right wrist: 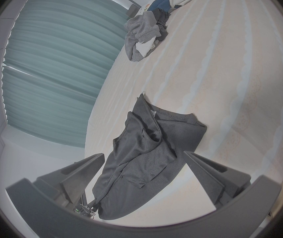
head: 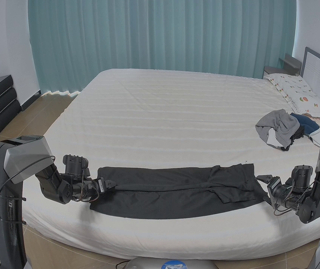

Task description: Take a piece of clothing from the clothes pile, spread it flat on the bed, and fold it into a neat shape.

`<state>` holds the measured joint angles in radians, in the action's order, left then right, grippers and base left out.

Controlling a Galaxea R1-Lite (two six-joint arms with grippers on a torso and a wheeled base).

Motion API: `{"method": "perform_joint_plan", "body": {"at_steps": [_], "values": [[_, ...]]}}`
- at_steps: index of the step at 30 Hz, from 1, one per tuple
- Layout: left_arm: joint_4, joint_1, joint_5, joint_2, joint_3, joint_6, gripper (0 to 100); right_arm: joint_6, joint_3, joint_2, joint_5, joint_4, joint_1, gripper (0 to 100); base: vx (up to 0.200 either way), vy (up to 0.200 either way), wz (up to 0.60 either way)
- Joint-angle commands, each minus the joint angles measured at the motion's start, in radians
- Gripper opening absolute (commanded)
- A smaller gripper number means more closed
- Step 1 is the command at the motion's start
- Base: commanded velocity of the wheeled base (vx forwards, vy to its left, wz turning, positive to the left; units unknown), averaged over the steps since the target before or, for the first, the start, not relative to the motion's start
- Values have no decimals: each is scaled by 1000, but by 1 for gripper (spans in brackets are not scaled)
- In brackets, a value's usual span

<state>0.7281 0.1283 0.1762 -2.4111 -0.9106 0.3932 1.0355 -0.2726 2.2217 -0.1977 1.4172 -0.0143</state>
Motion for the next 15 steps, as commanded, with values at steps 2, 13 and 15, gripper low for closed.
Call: {"method": "perform_joint_plan", "body": {"at_steps": [2, 13, 15], "values": [[-1, -1, -21, 1, -1, 3, 0, 0, 1, 3, 0, 0, 0, 100, 0, 0, 0], [4, -10, -53, 17, 6, 12, 0, 0, 1, -8, 0, 0, -4, 100, 0, 0, 0], [4, -12, -53, 23, 6, 13, 0, 1, 0, -8, 0, 0, -6, 100, 0, 0, 0]]}}
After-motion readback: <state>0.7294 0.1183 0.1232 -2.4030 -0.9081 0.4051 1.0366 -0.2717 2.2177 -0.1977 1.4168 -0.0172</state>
